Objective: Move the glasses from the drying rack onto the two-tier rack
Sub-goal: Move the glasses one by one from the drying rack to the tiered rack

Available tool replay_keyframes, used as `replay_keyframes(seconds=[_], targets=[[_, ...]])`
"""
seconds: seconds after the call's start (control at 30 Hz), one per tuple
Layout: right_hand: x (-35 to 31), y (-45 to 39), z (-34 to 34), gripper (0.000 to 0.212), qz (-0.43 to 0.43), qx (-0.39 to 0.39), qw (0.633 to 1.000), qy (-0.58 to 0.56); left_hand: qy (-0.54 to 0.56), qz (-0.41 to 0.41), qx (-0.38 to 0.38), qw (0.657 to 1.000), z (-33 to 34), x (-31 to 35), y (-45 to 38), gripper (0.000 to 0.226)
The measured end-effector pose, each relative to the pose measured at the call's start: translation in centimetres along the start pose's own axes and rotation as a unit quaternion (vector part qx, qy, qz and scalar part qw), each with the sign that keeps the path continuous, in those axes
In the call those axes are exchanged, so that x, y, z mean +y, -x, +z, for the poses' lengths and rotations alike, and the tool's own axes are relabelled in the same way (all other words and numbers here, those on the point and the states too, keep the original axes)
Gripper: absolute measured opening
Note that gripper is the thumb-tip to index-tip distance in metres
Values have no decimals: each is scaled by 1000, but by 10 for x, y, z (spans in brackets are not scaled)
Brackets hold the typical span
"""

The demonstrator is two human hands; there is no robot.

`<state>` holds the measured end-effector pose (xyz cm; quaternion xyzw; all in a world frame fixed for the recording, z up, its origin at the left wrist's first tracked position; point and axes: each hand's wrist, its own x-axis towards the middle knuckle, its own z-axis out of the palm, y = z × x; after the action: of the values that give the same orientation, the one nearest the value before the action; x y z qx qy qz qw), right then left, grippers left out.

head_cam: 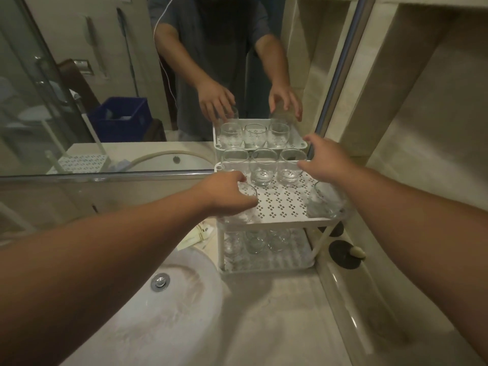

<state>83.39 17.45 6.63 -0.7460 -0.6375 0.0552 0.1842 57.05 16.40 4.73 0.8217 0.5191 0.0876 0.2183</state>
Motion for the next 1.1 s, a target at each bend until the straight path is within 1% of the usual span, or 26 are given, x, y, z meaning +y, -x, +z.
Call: replay_keyframes(seconds=[0.1, 0.17, 0.2, 0.33, 0.47, 0.6, 0.77, 0.9, 1.0, 1.1], targets=[[-6, -18, 1, 73, -28, -41, 998, 33, 2, -9, 57, 998, -3, 5, -4, 76], [-7, -27, 4, 74, -43, -73, 996, 40, -42, -9, 95, 995, -4, 8, -9, 75], [-7, -31, 6, 75, -48, -85, 994, 44, -65, -8, 102, 993, -4, 9, -11, 75], [-3, -43, 16, 77, -64, -116, 989, 66, -133, 0, 68, 989, -2, 13, -18, 80], [1, -51, 22, 76, -71, -131, 986, 71, -158, 5, 67, 985, 1, 17, -23, 78], [-3, -57, 21, 74, -81, -142, 983, 81, -156, -7, 74, 985, 2, 19, -29, 75], [-4, -60, 16, 65, -89, -156, 977, 117, -162, -12, 87, 983, -3, 20, -38, 74], [4, -62, 11, 66, -83, -167, 975, 124, -167, -27, 97, 981, -5, 15, -48, 75], [9, -62, 8, 67, -78, -168, 974, 129, -149, -46, 91, 984, -7, 11, -55, 75], [14, -62, 4, 67, -73, -167, 974, 135, -110, -61, 76, 989, -6, 6, -61, 77]])
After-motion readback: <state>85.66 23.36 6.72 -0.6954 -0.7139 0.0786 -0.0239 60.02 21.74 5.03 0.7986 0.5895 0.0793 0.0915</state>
